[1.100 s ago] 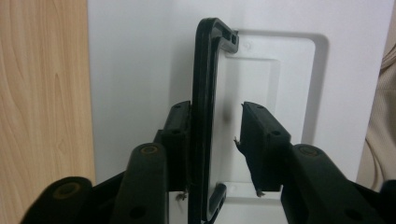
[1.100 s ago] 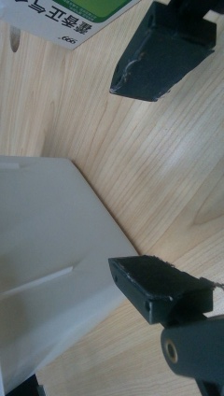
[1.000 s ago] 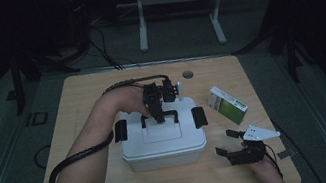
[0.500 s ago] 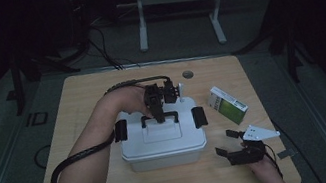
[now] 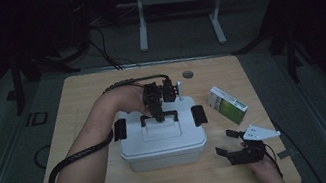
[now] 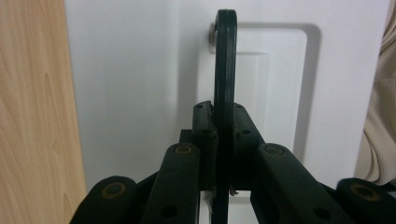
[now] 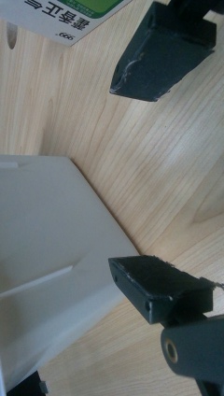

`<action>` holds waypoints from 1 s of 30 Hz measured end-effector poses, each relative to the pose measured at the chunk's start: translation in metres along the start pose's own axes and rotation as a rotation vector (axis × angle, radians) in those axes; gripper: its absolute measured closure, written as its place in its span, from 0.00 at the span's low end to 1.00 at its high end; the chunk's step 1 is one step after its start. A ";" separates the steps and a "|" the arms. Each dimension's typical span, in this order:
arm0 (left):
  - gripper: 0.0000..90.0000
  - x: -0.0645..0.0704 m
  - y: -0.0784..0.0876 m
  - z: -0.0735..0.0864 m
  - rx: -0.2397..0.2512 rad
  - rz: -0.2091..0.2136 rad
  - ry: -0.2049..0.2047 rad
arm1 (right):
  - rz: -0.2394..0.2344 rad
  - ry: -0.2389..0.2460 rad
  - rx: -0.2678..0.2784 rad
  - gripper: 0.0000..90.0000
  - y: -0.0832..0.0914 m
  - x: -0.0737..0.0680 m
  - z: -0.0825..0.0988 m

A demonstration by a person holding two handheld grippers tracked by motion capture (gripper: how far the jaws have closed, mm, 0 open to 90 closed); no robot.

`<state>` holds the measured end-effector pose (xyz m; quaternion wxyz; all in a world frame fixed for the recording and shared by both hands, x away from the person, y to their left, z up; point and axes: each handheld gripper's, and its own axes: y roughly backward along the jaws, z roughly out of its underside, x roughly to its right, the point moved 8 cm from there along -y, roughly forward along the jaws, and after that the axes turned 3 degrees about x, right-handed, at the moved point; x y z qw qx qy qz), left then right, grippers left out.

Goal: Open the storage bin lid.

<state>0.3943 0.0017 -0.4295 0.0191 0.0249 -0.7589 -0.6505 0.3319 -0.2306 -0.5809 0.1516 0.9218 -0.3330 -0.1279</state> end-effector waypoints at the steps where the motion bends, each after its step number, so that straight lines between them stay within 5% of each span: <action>1: 0.93 -0.001 0.002 0.000 0.001 -0.008 -0.008 | -0.001 0.000 0.000 0.16 0.000 0.000 0.000; 16: 0.93 0.000 0.021 0.014 0.022 -0.037 0.025 | 0.000 0.001 -0.003 0.16 0.000 0.000 0.000; 30: 0.93 0.003 0.028 0.043 0.023 -0.044 0.070 | 0.002 -0.004 -0.002 0.16 0.000 0.000 0.001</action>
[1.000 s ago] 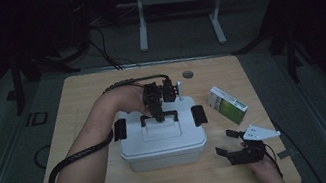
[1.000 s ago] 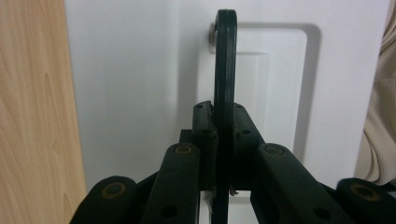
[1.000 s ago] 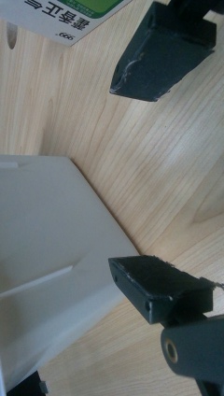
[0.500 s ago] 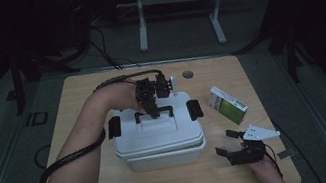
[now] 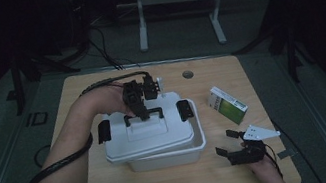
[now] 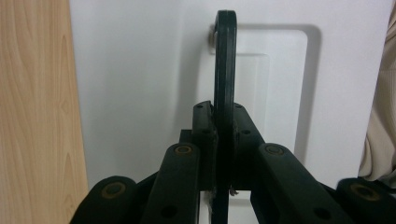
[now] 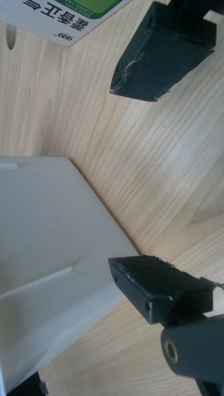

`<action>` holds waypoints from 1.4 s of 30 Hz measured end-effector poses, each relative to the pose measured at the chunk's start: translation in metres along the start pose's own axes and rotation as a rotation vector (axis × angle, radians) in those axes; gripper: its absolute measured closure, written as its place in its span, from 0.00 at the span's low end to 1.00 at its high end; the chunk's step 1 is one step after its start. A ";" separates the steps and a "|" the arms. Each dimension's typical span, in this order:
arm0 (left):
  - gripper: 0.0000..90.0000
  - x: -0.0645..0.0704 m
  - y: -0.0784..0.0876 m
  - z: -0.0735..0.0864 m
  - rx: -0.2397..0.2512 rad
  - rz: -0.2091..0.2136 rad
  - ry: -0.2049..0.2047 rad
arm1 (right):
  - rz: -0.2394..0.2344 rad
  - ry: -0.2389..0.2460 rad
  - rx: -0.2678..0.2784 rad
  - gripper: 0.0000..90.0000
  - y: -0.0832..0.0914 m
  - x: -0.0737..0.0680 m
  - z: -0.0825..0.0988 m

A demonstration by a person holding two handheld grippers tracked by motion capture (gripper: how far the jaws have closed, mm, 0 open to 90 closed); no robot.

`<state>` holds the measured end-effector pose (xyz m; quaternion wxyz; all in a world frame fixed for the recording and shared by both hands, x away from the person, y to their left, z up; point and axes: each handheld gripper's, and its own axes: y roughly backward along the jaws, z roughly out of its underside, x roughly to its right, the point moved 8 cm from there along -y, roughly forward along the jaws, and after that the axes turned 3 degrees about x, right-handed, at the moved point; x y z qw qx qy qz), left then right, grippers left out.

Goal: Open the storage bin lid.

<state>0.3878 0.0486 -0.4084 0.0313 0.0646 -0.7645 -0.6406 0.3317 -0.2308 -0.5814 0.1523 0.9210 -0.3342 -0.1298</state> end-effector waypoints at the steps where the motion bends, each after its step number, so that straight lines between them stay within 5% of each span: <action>1: 0.93 0.000 0.000 0.002 0.003 -0.001 0.006 | 0.001 0.002 -0.002 0.16 0.000 0.000 0.000; 26: 0.93 0.007 0.018 0.097 0.012 -0.032 0.178 | 0.014 0.003 -0.005 0.16 -0.001 0.000 0.000; 42: 0.93 0.017 0.027 0.174 0.031 -0.046 0.323 | 0.018 0.005 -0.010 0.16 -0.002 0.000 0.001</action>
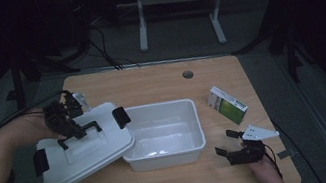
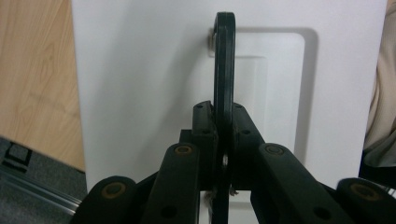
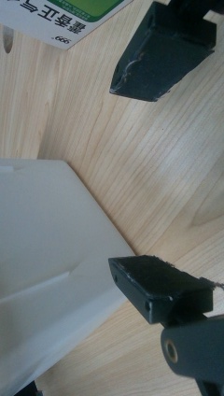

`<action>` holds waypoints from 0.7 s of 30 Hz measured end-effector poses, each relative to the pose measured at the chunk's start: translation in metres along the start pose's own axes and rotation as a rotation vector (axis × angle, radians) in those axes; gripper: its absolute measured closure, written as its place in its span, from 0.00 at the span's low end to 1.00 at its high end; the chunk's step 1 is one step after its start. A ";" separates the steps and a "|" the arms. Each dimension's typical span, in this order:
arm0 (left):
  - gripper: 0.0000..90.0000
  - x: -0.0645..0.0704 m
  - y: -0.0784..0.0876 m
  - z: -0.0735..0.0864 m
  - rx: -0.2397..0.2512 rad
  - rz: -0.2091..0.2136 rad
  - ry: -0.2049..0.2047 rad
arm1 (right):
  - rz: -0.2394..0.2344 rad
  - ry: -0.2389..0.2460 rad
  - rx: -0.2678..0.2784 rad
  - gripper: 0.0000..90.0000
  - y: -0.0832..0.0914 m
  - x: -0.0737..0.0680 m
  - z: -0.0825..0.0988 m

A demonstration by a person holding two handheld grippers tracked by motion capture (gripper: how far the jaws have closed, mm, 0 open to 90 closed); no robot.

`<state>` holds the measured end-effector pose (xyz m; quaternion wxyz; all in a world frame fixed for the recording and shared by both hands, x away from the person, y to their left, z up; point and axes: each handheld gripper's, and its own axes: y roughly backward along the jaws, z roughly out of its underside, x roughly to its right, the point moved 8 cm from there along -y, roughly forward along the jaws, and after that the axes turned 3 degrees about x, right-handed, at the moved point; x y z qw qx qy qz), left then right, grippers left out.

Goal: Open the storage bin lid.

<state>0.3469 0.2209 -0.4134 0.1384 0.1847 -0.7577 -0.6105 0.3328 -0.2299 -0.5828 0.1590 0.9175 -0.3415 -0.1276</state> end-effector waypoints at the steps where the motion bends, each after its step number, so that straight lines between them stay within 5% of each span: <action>1: 0.93 -0.001 0.001 0.006 -0.002 -0.006 0.009 | 0.000 0.000 0.001 0.16 0.000 0.000 0.000; 11: 0.93 -0.013 -0.006 0.051 -0.008 -0.028 0.095 | 0.008 0.001 -0.002 0.16 0.000 0.000 0.000; 21: 0.93 -0.018 -0.034 0.065 0.018 0.002 0.131 | 0.011 0.003 -0.006 0.16 0.000 0.000 0.001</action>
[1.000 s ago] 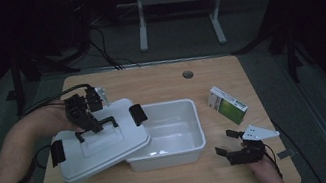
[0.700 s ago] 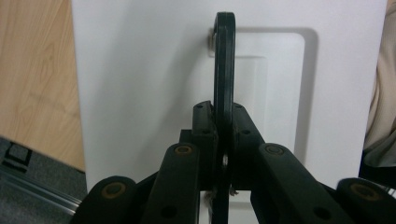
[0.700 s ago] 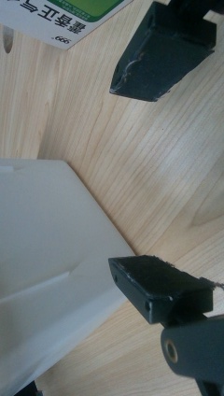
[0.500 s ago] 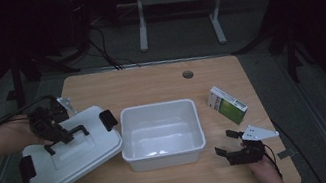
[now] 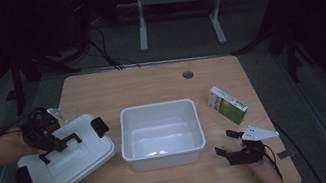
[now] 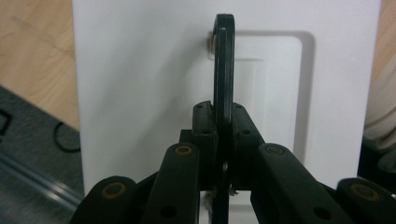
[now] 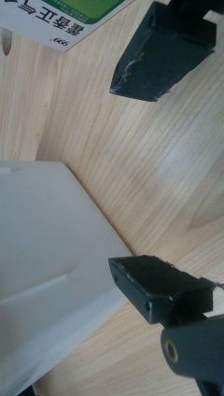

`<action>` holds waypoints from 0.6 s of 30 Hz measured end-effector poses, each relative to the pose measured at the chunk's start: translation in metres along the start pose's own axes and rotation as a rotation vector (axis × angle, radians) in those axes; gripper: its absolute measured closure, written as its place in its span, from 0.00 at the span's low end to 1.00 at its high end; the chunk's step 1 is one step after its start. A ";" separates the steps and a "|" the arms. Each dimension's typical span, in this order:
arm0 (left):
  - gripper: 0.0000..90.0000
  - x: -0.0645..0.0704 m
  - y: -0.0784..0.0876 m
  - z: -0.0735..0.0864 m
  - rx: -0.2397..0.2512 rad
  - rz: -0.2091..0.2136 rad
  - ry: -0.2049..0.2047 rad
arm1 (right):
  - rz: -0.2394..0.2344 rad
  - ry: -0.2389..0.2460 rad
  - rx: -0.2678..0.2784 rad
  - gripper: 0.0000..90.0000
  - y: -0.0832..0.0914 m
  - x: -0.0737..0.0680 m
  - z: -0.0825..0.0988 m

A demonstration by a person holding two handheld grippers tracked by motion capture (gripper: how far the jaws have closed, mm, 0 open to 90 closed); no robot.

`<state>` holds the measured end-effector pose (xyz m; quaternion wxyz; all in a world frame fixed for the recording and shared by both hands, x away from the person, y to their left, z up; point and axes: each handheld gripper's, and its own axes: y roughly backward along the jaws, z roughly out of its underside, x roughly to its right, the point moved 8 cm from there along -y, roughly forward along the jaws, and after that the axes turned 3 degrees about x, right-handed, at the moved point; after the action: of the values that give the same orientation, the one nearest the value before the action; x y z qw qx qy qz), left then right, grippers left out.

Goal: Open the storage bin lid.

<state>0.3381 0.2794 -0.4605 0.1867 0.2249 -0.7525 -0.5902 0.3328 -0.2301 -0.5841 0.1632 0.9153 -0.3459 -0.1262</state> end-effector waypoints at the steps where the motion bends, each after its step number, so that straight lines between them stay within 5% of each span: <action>1: 0.93 0.000 -0.004 0.001 -0.005 -0.005 -0.007 | 0.001 -0.003 0.001 0.16 0.000 0.000 0.000; 18: 0.93 -0.010 -0.058 0.001 -0.011 0.025 0.020 | 0.003 0.000 -0.004 0.16 0.000 0.000 0.001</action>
<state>0.3529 0.2747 -0.5178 0.2029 0.2205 -0.7500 -0.5896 0.3327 -0.2304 -0.5848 0.1651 0.9145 -0.3469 -0.1268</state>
